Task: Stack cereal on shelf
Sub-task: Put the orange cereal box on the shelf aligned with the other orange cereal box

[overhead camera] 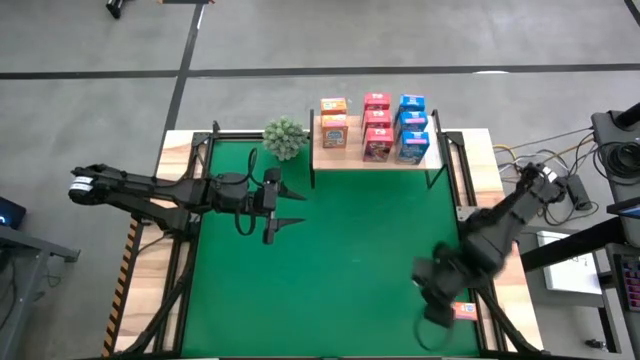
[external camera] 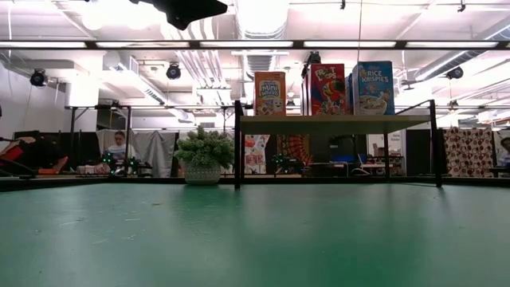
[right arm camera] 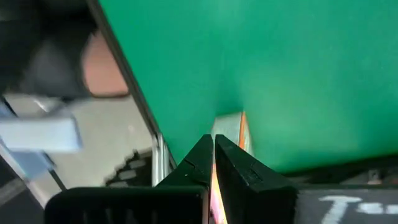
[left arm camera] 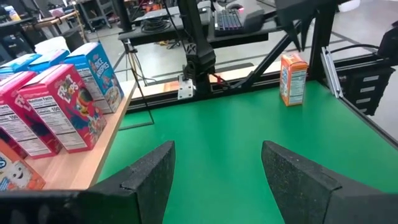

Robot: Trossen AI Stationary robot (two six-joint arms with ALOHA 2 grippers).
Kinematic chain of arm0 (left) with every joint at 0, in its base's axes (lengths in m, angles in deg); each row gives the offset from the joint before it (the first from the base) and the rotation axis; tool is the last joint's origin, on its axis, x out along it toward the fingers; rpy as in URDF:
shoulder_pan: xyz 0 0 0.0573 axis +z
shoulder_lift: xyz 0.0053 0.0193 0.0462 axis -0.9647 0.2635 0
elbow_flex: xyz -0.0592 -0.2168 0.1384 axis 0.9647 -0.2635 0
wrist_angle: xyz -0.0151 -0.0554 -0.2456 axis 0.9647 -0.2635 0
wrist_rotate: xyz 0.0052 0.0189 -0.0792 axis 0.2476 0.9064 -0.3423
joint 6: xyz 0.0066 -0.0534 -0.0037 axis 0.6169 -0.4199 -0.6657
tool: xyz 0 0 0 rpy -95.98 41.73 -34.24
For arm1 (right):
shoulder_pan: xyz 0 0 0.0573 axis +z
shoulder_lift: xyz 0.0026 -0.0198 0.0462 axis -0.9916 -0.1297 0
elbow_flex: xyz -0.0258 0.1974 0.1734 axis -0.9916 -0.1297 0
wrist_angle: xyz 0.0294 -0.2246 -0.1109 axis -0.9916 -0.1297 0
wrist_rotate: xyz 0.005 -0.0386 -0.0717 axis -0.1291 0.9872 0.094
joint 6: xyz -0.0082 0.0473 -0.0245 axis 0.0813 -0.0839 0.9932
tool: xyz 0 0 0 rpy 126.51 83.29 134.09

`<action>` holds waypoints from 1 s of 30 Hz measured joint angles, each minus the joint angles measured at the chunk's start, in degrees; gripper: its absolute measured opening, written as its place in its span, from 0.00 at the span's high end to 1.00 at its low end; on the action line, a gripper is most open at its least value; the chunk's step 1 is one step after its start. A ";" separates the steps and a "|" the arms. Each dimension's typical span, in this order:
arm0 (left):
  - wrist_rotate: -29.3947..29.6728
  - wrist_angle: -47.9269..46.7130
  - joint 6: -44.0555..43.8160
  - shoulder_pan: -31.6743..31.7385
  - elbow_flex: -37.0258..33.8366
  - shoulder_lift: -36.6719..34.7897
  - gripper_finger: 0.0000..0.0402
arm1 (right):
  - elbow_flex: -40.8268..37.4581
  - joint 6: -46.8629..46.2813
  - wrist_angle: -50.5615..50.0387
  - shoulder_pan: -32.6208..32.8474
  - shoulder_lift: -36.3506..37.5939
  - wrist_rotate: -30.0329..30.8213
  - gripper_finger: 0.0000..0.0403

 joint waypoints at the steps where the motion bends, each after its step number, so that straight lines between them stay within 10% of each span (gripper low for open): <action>1: 0.00 0.12 0.00 0.00 0.00 0.00 0.44 | -0.45 -1.14 0.13 2.15 0.00 0.00 0.98; 11: 0.00 0.57 0.28 0.00 0.04 -0.02 0.44 | -4.25 -19.89 -0.05 12.23 0.00 1.97 0.92; 30: 0.02 0.57 -1.09 0.00 0.06 -0.07 0.44 | -4.35 -9.52 -2.24 14.81 -2.79 1.69 0.35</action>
